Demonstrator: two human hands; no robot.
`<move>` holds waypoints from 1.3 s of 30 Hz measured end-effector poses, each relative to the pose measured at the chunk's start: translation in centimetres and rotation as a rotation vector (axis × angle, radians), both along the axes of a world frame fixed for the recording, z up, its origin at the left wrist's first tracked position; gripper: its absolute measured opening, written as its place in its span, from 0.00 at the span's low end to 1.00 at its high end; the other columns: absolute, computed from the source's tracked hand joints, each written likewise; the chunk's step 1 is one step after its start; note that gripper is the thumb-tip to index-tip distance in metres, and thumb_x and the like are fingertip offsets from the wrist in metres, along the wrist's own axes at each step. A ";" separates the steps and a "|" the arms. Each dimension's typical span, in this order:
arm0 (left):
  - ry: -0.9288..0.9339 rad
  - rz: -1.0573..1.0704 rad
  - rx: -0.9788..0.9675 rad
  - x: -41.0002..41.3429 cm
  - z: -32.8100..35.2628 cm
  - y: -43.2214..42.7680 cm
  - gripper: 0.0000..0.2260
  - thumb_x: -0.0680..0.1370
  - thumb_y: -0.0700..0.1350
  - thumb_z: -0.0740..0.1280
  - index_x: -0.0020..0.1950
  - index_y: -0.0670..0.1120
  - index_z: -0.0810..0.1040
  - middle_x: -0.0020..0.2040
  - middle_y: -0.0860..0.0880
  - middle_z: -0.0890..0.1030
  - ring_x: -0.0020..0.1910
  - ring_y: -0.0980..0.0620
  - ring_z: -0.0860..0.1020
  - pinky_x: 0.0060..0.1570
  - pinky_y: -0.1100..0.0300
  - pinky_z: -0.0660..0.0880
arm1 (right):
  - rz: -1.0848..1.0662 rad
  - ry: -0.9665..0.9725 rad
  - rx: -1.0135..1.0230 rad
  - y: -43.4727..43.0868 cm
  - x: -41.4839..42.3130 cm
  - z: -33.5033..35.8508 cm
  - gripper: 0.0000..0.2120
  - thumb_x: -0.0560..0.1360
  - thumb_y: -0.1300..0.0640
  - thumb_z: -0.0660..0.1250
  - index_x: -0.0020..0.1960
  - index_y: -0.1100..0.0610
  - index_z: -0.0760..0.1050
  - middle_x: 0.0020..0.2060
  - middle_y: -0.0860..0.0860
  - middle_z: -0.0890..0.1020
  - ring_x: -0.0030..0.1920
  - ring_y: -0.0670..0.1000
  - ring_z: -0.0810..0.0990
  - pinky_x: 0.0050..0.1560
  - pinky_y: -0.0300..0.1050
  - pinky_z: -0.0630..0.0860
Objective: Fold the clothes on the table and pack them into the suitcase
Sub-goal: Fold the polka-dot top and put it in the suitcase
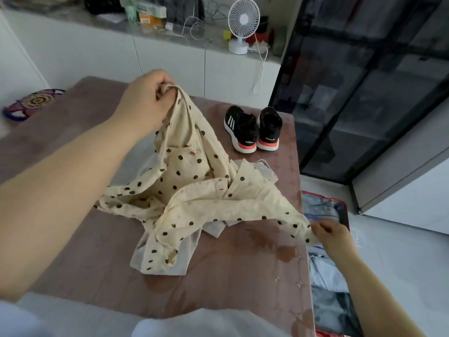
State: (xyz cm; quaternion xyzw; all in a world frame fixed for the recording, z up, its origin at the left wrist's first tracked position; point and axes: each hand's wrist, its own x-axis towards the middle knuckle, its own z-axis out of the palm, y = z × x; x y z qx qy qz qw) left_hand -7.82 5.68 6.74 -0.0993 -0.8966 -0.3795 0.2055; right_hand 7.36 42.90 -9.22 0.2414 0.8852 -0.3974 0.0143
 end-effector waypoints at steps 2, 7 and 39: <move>-0.127 -0.056 -0.047 0.1 -0.8 0.4 0.05 0.77 0.40 0.62 0.49 0.44 0.76 0.43 0.44 0.79 0.39 0.45 0.77 0.47 0.49 0.77 | 0.111 -0.040 0.011 -1.3 -0.6 0.6 0.12 0.74 0.63 0.66 0.34 0.54 0.78 0.32 0.52 0.78 0.32 0.49 0.73 0.38 0.44 0.71; -0.315 -0.309 -0.054 2.2 -2.5 3.9 0.08 0.77 0.37 0.63 0.51 0.50 0.74 0.47 0.47 0.81 0.42 0.48 0.81 0.51 0.49 0.77 | 0.377 0.128 0.024 -8.0 -5.0 4.4 0.21 0.69 0.50 0.69 0.60 0.54 0.73 0.58 0.51 0.75 0.52 0.47 0.74 0.45 0.37 0.69; -0.705 -0.554 0.370 -0.5 -0.1 -5.3 0.20 0.57 0.62 0.77 0.38 0.50 0.79 0.35 0.52 0.78 0.31 0.60 0.75 0.31 0.69 0.73 | 0.232 0.396 -0.490 -2.7 -7.6 13.4 0.07 0.68 0.45 0.70 0.40 0.49 0.79 0.37 0.49 0.81 0.41 0.53 0.77 0.51 0.58 0.75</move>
